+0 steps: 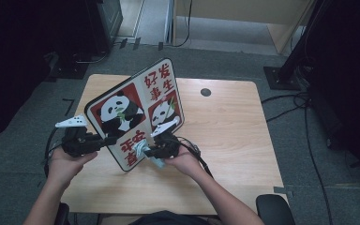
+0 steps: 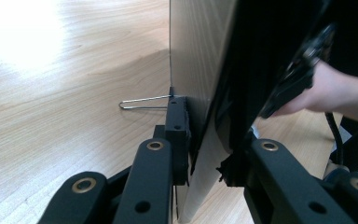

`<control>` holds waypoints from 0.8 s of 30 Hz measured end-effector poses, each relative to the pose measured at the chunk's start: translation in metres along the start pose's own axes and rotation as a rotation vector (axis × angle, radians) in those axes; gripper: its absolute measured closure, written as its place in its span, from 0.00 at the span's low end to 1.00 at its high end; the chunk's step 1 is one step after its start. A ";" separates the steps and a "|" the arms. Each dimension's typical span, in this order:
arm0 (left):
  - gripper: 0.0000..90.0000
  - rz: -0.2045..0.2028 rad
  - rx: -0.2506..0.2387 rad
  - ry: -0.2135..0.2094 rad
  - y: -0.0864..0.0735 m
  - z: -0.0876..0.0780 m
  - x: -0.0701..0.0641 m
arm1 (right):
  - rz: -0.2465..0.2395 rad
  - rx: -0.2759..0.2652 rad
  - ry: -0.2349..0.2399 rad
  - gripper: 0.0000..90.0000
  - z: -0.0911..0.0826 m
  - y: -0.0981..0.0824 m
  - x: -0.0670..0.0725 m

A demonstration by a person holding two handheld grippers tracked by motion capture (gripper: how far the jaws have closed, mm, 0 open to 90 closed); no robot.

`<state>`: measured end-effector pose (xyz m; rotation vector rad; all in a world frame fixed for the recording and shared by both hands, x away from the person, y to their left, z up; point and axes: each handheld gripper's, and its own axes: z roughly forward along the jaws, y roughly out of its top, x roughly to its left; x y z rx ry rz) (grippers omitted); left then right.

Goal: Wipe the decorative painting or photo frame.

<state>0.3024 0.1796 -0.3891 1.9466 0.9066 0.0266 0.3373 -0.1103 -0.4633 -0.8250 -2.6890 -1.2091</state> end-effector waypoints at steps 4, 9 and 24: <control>0.84 -0.002 -0.005 0.002 0.000 -0.002 0.001 | -0.016 -0.021 -0.007 0.89 -0.015 0.021 0.004; 0.83 0.005 -0.006 0.002 0.001 -0.005 0.001 | -0.043 -0.057 -0.008 0.89 -0.039 0.054 0.011; 0.86 0.008 -0.023 0.009 0.000 -0.014 0.002 | -0.200 -0.123 -0.058 0.89 -0.084 0.154 0.045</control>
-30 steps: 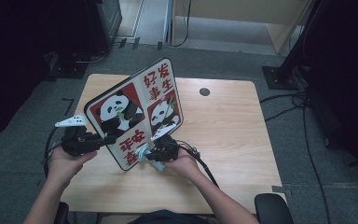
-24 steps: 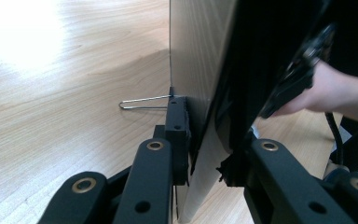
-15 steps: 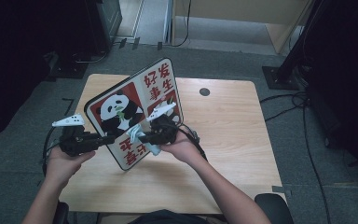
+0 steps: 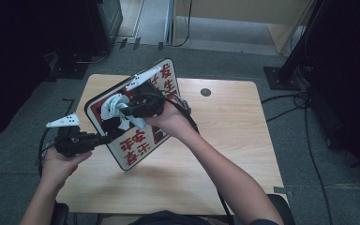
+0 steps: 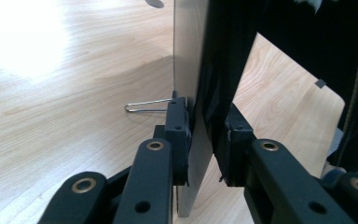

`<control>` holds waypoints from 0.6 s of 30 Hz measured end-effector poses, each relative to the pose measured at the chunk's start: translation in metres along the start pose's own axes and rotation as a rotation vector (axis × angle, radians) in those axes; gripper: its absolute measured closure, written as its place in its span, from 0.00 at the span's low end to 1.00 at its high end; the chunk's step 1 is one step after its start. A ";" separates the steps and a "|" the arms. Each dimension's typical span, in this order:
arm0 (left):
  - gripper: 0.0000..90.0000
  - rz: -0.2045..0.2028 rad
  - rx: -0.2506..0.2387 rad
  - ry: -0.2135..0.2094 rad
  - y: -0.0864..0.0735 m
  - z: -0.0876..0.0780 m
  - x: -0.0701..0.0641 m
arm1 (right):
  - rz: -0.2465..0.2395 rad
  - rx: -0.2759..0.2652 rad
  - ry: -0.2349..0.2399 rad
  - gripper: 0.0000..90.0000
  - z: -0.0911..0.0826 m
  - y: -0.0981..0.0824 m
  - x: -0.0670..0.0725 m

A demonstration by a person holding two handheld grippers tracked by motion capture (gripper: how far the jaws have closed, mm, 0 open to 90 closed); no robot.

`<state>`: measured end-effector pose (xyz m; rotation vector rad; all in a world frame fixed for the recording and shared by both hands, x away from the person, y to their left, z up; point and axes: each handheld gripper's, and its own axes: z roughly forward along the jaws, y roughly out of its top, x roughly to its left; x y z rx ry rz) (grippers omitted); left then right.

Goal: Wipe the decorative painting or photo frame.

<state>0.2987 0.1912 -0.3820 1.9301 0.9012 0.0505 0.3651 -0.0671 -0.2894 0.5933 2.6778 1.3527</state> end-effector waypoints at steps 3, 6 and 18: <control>0.87 0.013 0.004 0.005 0.000 0.000 -0.001 | -0.004 -0.003 -0.002 0.89 0.001 0.009 0.001; 0.87 0.013 0.008 0.006 0.000 0.000 -0.001 | -0.014 0.008 -0.015 0.89 0.005 0.013 0.003; 0.87 0.005 0.005 0.007 0.000 0.002 -0.002 | -0.011 0.031 0.003 0.89 0.016 -0.004 0.004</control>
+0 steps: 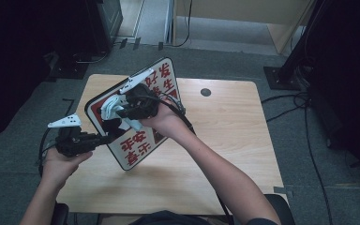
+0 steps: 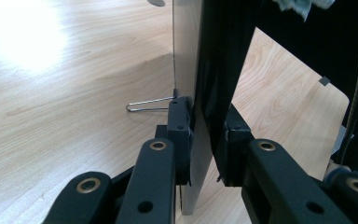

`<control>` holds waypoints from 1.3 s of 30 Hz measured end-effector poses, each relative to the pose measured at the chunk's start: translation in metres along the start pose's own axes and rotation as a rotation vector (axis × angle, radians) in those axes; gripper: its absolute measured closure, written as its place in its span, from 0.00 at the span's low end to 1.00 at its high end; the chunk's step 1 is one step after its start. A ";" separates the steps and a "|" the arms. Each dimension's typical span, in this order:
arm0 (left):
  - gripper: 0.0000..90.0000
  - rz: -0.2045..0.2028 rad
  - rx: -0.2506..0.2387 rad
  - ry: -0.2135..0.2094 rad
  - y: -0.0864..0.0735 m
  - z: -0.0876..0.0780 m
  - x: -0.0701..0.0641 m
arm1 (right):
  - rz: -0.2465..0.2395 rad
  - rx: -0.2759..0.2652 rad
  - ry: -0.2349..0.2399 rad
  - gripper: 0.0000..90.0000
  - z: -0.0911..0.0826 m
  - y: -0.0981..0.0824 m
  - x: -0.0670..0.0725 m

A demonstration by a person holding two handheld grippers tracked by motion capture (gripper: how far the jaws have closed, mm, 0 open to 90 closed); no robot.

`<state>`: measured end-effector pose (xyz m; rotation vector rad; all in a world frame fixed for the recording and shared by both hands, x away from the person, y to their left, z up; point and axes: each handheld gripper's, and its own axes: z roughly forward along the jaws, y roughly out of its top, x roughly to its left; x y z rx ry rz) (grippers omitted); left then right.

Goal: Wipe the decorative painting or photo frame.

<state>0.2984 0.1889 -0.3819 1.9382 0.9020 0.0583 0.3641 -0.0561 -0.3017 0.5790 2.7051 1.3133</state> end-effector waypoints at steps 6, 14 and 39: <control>0.87 0.000 -0.001 0.000 0.000 0.000 0.000 | 0.018 -0.008 0.020 0.89 0.007 -0.016 -0.001; 0.87 -0.007 -0.002 -0.002 0.000 0.001 0.000 | 0.029 -0.001 0.032 0.89 0.017 -0.037 -0.001; 0.87 -0.008 -0.006 -0.005 0.000 0.001 0.001 | 0.093 0.032 0.060 0.89 0.048 -0.103 0.002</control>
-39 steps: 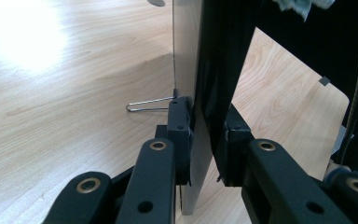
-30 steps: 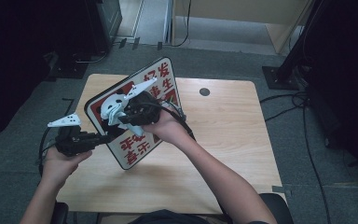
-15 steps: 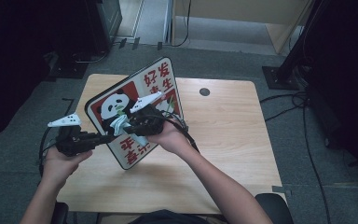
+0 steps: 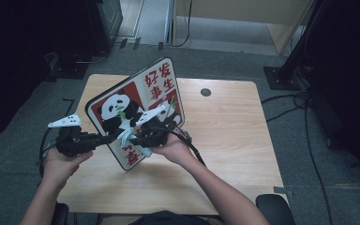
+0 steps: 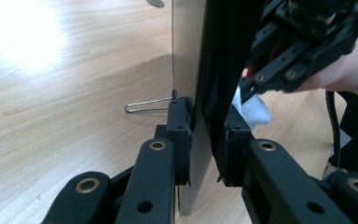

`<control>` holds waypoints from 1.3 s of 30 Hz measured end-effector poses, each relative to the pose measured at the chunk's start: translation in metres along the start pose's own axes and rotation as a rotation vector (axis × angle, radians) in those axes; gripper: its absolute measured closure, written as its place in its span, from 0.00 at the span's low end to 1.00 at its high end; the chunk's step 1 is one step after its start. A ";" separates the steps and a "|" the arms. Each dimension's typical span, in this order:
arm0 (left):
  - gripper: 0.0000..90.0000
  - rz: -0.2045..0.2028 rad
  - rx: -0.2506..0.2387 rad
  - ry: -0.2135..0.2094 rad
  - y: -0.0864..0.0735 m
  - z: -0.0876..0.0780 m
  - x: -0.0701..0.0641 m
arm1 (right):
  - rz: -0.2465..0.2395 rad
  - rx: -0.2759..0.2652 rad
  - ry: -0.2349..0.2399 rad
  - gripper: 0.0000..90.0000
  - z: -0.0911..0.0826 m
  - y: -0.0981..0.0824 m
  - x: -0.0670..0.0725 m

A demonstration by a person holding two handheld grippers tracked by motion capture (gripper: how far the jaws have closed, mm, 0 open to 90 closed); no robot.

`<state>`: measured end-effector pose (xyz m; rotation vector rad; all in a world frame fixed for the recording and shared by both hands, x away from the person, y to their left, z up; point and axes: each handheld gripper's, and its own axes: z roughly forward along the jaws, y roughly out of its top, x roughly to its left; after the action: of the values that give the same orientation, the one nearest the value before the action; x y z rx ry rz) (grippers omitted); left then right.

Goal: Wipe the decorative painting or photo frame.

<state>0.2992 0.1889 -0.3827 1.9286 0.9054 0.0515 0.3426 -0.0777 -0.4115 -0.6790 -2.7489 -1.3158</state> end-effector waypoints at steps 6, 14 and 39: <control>0.87 0.000 0.001 0.000 0.000 0.000 0.000 | 0.020 0.002 0.011 0.89 0.010 -0.019 -0.001; 0.87 -0.001 0.000 0.000 0.000 0.000 0.000 | 0.043 0.019 0.016 0.89 0.023 -0.045 -0.003; 0.80 -0.003 -0.003 -0.014 0.000 -0.004 0.003 | 0.083 0.109 0.020 0.89 0.023 -0.057 -0.007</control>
<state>0.2999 0.1941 -0.3815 1.9224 0.8983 0.0383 0.3307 -0.0949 -0.4695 -0.7587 -2.7209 -1.1412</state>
